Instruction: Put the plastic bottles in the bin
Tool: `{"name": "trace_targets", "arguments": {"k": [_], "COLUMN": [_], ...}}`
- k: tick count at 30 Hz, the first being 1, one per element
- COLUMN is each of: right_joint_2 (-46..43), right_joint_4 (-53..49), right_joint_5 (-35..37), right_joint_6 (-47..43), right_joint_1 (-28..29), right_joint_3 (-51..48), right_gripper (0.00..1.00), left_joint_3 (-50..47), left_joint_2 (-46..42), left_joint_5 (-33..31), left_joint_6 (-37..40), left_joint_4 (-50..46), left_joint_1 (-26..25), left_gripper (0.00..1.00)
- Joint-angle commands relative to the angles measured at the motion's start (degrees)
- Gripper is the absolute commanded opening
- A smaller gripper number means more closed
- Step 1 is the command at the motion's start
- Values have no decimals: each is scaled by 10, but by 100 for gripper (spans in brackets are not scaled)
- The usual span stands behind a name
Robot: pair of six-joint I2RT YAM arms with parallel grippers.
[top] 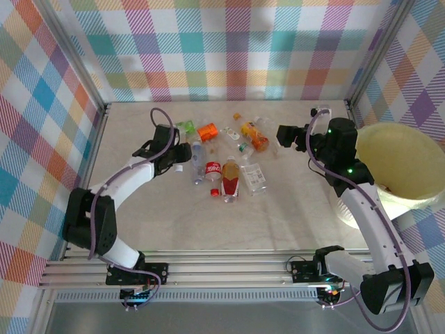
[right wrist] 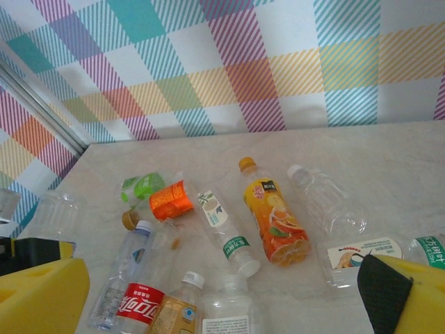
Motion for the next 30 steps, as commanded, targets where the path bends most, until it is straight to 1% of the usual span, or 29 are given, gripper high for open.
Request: {"name": "trace_targets", "arguments": {"k": [1, 5, 8, 10, 13, 19, 21, 24, 30], "right_joint_2": [-5, 27, 56, 71, 87, 107, 114, 117, 122], "right_joint_4": [22, -22, -41, -39, -39, -57, -58, -42, -35], "right_joint_5": [-28, -68, -101, -145, -193, -219, -239, -259, -251], "right_joint_6": [10, 43, 73, 84, 86, 81, 82, 85, 101], "right_joint_1": [4, 4, 3, 4, 3, 3, 4, 3, 3], "right_joint_3": [8, 38, 62, 75, 92, 128, 139, 142, 145], "right_gripper": [100, 100, 100, 100, 100, 100, 100, 100, 100], "left_joint_3": [-5, 0, 8, 19, 47, 88, 98, 100, 104], "left_joint_2": [-44, -62, -65, -61, -48, -18, -9, 5, 19], "left_joint_5": [20, 48, 89, 124, 158, 257, 277, 312, 339], "left_joint_6": [-12, -24, -41, -39, -23, -24, -28, -52, -56], "left_joint_4": [38, 69, 96, 116, 118, 161, 176, 226, 263], "left_joint_1": [-41, -79, -102, -120, -142, -171, -182, -194, -215], "left_gripper": [43, 43, 43, 43, 43, 43, 43, 42, 42]}}
